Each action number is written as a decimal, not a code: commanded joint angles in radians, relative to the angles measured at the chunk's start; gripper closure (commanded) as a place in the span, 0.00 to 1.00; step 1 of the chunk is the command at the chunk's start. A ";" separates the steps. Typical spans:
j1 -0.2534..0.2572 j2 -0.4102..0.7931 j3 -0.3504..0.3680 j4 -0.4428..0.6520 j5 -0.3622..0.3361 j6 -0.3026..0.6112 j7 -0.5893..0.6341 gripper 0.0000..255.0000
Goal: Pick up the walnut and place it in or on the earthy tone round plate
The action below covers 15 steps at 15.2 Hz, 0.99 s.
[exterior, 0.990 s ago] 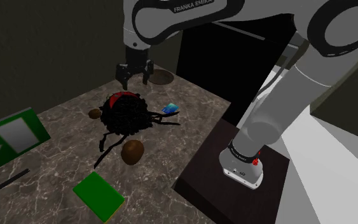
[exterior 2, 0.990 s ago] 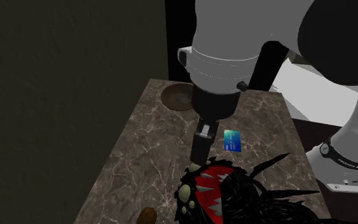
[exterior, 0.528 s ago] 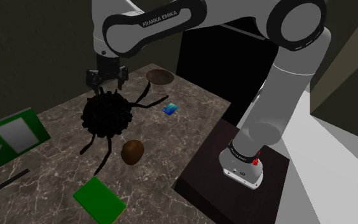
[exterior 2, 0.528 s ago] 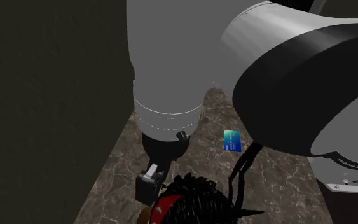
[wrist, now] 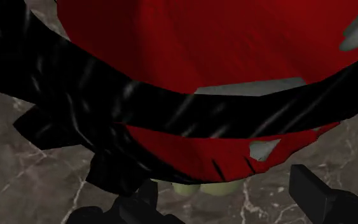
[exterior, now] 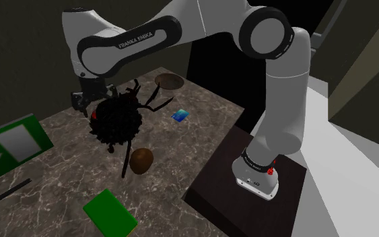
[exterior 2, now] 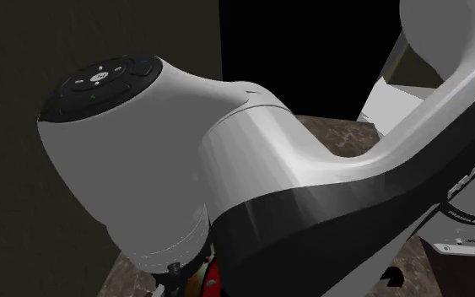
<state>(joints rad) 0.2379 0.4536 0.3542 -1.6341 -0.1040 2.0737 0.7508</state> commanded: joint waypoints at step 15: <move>0.020 0.055 -0.009 -0.012 -0.020 0.062 0.021 1.00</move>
<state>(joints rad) 0.2490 0.5002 0.3382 -1.6348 -0.1270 2.1420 0.7681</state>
